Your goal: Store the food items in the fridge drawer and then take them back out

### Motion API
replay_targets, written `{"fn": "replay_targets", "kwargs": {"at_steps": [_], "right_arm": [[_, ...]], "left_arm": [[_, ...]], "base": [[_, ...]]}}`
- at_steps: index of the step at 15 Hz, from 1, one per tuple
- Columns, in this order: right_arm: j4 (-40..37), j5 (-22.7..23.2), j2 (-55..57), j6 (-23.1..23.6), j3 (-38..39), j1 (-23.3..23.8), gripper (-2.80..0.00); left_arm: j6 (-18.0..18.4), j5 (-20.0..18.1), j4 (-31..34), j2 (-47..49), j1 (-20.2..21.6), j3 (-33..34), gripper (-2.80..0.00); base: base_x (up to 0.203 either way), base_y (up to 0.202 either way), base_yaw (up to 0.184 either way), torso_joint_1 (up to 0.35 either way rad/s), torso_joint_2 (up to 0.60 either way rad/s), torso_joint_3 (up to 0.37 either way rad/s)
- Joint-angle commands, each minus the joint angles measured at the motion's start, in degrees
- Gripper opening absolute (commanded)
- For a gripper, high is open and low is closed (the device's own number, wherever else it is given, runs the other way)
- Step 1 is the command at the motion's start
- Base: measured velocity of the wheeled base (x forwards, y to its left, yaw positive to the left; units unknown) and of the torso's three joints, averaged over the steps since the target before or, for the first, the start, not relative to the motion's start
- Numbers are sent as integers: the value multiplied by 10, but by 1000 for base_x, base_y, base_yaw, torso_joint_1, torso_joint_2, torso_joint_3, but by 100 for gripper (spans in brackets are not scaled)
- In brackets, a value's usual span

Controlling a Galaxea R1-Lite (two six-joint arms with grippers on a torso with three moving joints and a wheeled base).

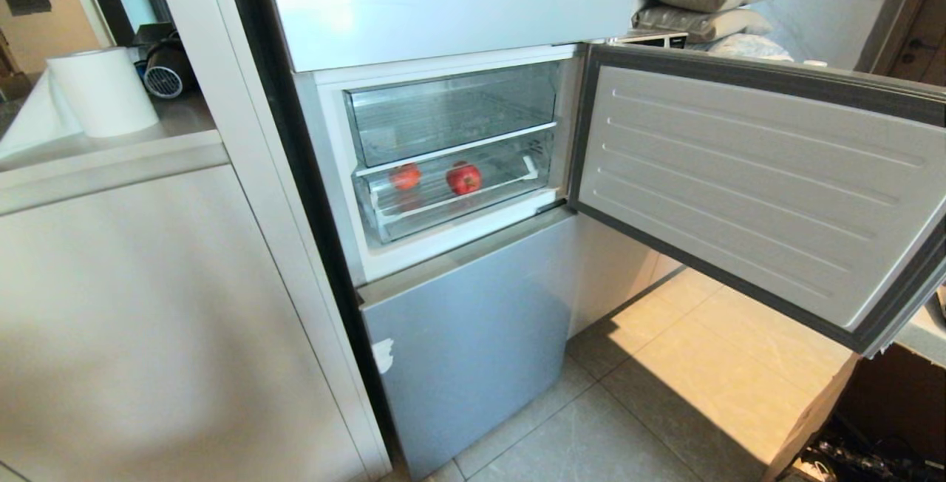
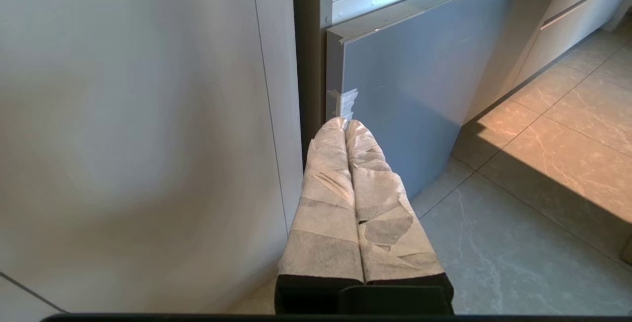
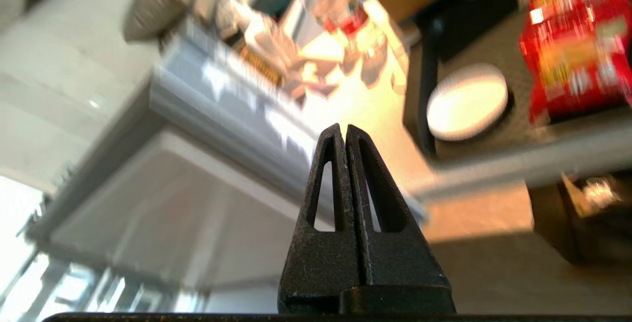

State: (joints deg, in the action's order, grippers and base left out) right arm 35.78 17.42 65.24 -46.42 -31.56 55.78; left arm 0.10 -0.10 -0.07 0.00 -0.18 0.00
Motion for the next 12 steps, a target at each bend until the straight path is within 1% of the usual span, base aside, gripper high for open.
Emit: {"fn": "replay_targets", "kwargs": {"at_steps": [1,3,5,9,11,12], "right_arm": [[30,10,98,-8,-35,11,-280],[50,33,170,-28,-100,12,-280],[57,43,244,-67,-174,2,-280],[61,50,360,-150,-314,-81,-280],[60,54,394,-173,-363,-105,-280],[59,76,400,-193,-375,-116,-280]], "left_arm": [[0,0,0,0,0,1,-280],[0,0,0,0,0,1,-280],[0,0,0,0,0,1,-280],[0,0,0,0,0,1,-280],[0,0,0,0,0,1,-280],[0,0,0,0,0,1,-280]], "base": [[0,0,0,0,0,0],[0,0,0,0,0,0],[0,0,0,0,0,0],[0,0,0,0,0,0],[0,0,0,0,0,0],[0,0,0,0,0,0]]}}
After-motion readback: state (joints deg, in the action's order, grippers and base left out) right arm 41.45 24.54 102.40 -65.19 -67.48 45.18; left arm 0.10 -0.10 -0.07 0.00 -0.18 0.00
